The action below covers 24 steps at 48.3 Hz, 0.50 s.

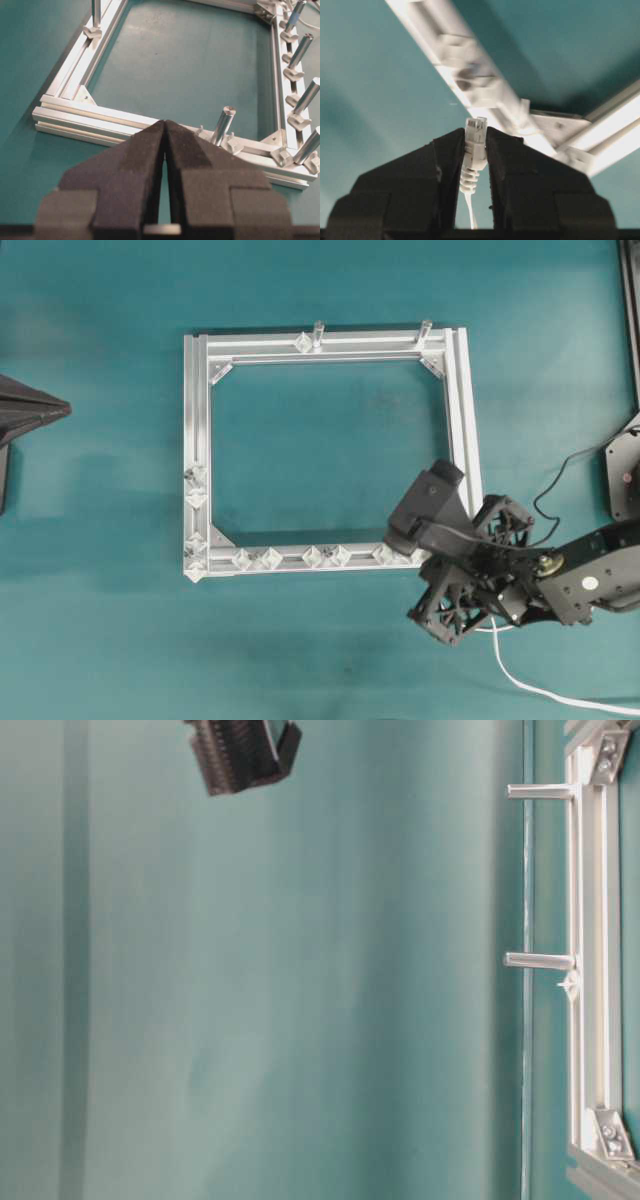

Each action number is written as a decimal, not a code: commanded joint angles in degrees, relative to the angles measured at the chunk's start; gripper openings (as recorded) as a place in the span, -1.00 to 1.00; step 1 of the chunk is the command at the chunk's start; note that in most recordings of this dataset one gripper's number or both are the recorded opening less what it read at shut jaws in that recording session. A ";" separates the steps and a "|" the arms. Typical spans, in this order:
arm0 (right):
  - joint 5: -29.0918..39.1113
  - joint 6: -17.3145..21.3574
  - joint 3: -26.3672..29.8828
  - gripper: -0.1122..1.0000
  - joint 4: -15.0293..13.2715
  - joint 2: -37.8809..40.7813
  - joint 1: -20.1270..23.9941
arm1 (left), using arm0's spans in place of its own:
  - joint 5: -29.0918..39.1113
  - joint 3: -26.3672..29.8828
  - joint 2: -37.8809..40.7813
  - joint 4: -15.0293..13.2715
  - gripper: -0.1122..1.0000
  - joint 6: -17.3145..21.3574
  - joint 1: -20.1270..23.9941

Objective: Move the cable alternately left and right between 8 closely spaced pins so it hooks onto each one.

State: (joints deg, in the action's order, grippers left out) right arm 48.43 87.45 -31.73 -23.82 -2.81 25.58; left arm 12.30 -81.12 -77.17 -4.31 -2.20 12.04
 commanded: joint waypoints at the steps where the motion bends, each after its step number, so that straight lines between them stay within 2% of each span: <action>1: 0.97 1.49 0.09 -0.46 -0.62 -1.41 -0.70 | -0.44 0.62 0.53 0.18 -0.79 -0.44 0.18; 24: 0.26 5.71 -1.41 -0.46 -0.70 -1.41 -2.37 | -0.44 0.62 0.44 0.18 -0.79 -0.44 0.35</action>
State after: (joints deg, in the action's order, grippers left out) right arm 49.04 92.90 -33.31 -24.17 -2.81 23.38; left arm 12.30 -81.12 -77.17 -4.22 -2.20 12.13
